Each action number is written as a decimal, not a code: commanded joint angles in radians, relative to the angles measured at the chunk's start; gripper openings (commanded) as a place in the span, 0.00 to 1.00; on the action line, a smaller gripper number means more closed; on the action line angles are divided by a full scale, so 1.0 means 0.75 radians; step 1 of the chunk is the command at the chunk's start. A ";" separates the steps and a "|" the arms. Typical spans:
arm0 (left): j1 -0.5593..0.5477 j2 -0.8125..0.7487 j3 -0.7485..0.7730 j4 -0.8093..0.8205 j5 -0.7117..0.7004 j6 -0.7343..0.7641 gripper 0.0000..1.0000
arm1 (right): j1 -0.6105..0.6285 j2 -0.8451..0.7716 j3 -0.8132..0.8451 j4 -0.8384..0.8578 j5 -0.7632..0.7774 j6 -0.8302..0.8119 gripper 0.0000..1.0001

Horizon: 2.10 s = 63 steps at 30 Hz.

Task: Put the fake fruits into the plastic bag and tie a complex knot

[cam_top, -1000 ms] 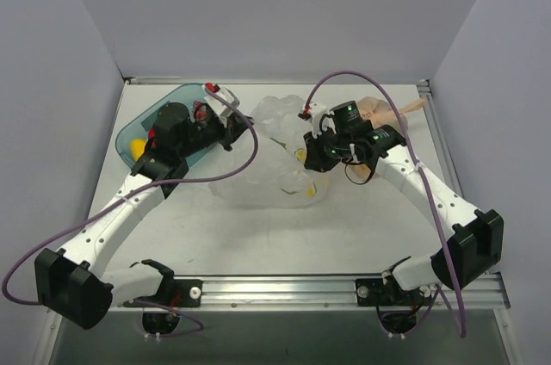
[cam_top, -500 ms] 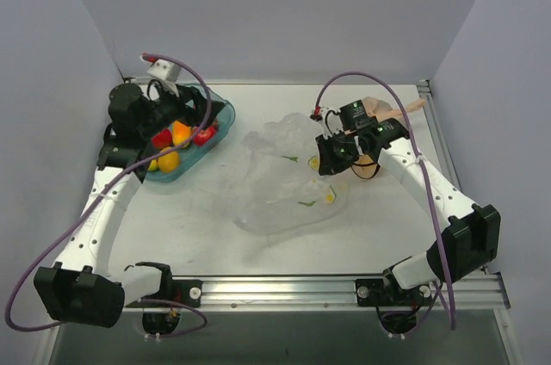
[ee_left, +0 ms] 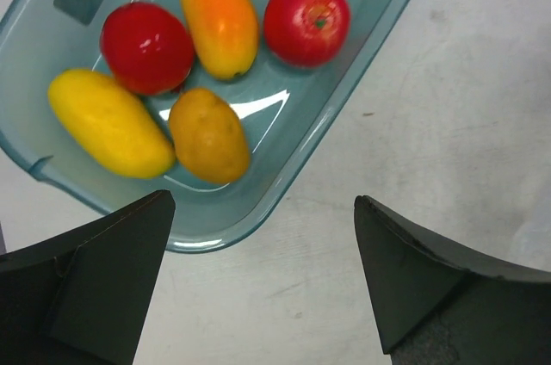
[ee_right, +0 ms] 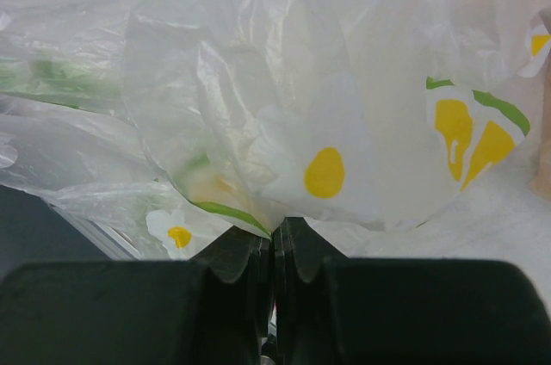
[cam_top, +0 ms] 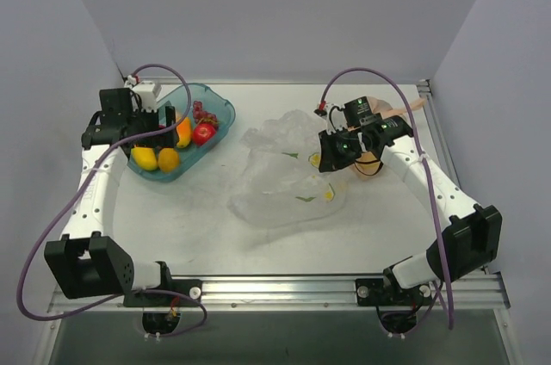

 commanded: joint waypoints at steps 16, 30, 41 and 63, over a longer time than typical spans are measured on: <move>0.008 0.440 0.189 -0.053 -0.267 -0.003 0.97 | 0.003 -0.022 0.034 -0.044 0.007 -0.010 0.00; 0.053 0.829 0.566 -0.010 -0.358 0.050 0.97 | 0.003 -0.020 0.042 -0.042 -0.031 0.014 0.00; 0.067 0.987 0.619 0.029 -0.354 -0.009 0.97 | 0.003 -0.014 0.038 -0.046 -0.087 -0.022 0.00; 0.084 0.926 0.590 0.084 -0.265 -0.083 0.82 | -0.003 0.000 0.058 -0.060 -0.120 -0.041 0.00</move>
